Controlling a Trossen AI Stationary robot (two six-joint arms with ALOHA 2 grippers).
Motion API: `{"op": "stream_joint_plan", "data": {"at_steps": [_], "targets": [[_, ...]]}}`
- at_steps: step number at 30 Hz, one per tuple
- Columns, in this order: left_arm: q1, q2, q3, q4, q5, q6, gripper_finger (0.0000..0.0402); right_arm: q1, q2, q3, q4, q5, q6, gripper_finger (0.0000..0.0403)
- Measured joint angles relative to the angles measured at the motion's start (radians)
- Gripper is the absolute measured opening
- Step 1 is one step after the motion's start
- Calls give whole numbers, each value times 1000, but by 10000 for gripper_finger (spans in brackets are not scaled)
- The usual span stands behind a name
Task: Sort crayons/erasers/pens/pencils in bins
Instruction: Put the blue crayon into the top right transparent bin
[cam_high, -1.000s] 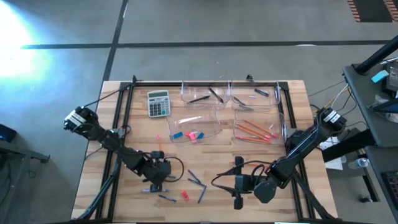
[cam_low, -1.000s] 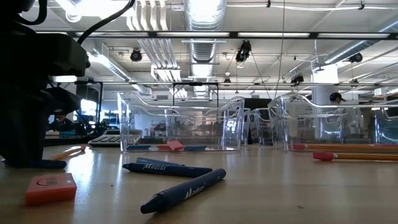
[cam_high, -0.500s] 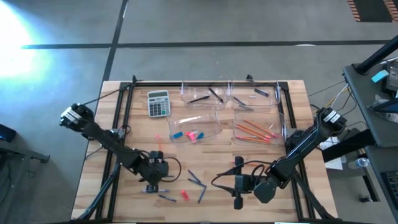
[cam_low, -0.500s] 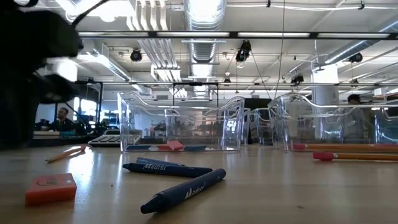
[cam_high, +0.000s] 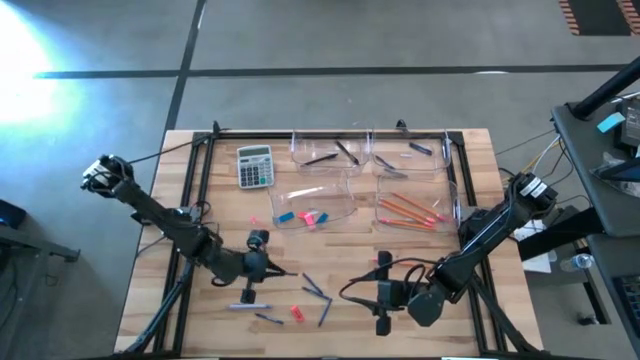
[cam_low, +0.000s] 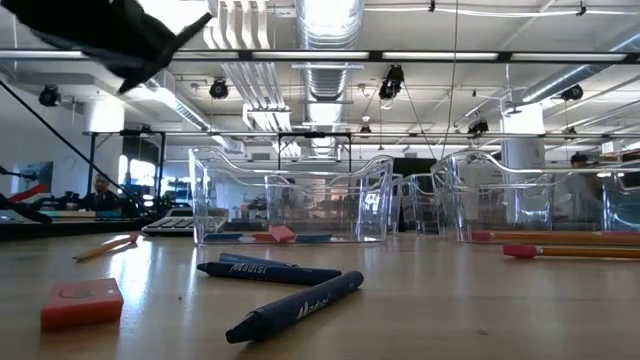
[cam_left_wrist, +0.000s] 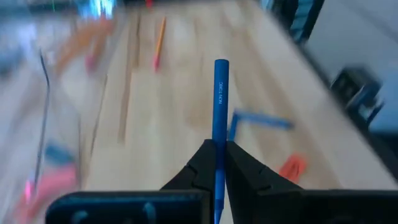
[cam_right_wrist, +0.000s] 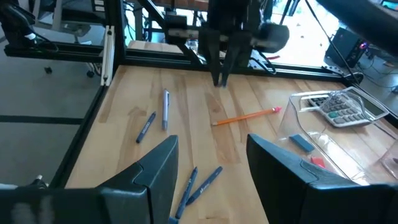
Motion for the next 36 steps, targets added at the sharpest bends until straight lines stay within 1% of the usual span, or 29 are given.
{"op": "stream_joint_plan", "data": {"at_steps": [4, 7, 11, 14, 20, 26, 31, 36], "targets": [[19, -8, -55, 227, 10, 127, 2, -5, 0, -3, 2, 23, 0, 182], [45, -9, -85, 334, 17, 161, 2, -17, 1, -5, 9, 39, 0, 182], [84, 1, -85, 392, 38, 171, 2, -48, 1, -7, 16, 45, 0, 182], [112, 12, -82, 446, 83, 191, 2, -70, 1, -8, 22, 44, -9, 183], [142, 34, -80, 555, 122, 218, 2, -107, 1, -8, 91, 38, -81, 202], [147, 56, -80, 636, 130, 221, 2, -151, 1, -8, 177, -40, -123, 228], [157, 73, -79, 706, 134, 233, 2, -180, 1, -8, 291, -55, -201, 238], [179, 83, -79, 778, 134, 241, 1, -212, 1, -8, 395, -182, -247, 234]]}}
